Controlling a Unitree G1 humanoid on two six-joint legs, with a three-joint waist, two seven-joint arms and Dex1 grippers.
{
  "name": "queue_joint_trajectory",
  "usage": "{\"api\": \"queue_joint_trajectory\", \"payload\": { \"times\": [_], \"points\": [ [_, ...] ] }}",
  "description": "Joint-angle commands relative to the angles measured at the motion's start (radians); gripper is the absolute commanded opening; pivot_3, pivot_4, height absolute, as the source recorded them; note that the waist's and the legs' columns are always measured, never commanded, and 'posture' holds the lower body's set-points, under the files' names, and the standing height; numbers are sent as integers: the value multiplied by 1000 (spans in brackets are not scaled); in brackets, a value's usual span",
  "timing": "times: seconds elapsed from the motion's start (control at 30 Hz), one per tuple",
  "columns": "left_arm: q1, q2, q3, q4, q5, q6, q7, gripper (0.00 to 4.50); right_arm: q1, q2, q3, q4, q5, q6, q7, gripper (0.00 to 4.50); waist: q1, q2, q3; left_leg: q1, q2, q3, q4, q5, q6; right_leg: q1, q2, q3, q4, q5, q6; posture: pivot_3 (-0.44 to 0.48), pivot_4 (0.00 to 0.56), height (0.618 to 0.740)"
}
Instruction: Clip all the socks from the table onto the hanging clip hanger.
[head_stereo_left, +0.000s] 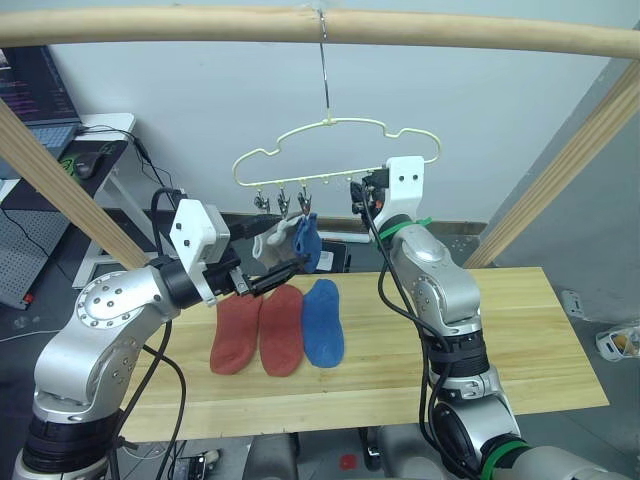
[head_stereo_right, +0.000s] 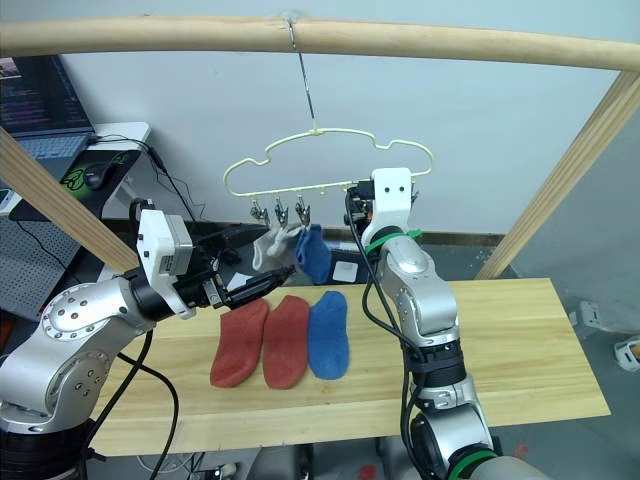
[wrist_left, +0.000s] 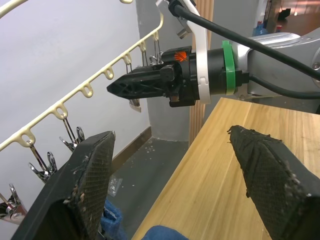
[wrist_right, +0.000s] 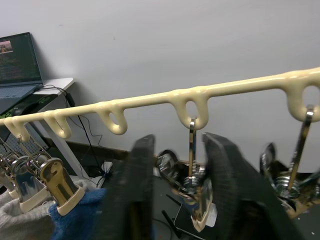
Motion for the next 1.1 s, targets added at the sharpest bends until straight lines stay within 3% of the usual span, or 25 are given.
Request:
{"api": "queue_joint_trajectory", "payload": {
  "times": [0.03, 0.1, 0.47, 0.57, 0.63, 0.73, 0.9, 1.1],
  "points": [
    [2, 7, 5, -26, 3, -9, 1, 3909, -28, 18, 4, -28, 9, -26, -8, 328, 0, 0, 0, 0, 0, 0, 0, 0, 0, 0, 0, 0, 0, 0, 0, -68, 181, 735],
    [3, 7, 6, -27, 3, -9, 1, 3909, -27, 18, 5, -30, 9, -27, -7, 18, 0, 0, 0, 0, 0, 0, 0, 0, 0, 0, 0, 0, 0, 0, 0, -68, 181, 735],
    [81, 4, 64, -47, -5, 79, 120, 3909, -35, 9, 12, -30, 12, -32, 11, 18, -1, 0, 0, 0, 0, 0, 0, 0, 0, 0, 0, 0, 0, 0, 0, -61, 177, 735],
    [147, -15, 68, -44, 69, 63, 187, 3909, -41, 3, 21, -45, 11, -22, 20, 18, -1, 0, 0, 0, 0, 0, 0, 0, 0, 0, 0, 0, 0, 0, 0, -58, 189, 735],
    [186, -51, 64, -32, 132, 40, 263, 3909, -45, 0, 29, -57, 10, -11, 28, 18, -1, 1, 0, 0, 1, 0, -1, 0, 0, 0, 0, 1, 0, 0, 0, -58, 197, 735],
    [222, -112, 74, -4, 208, 33, 367, 4481, -48, -2, 36, -78, 11, 13, 35, 0, 0, 1, 1, 0, 0, 0, -1, 0, 0, -1, 0, 1, 0, 0, 0, -59, 219, 735],
    [266, -181, 86, 61, 310, 30, 486, 4481, -47, -7, 42, -125, 17, 70, 35, 0, 1, 5, 6, 0, 1, 0, -1, 0, 0, -1, -1, 1, 0, 0, 0, -58, 270, 735],
    [234, -270, 64, 222, 342, 56, 553, 4481, -50, -15, 34, -166, 25, 136, 34, 0, 2, 9, 31, 0, 0, -1, -1, 0, 0, -1, -1, 1, 0, -1, -1, -76, 318, 735]
  ]
}}
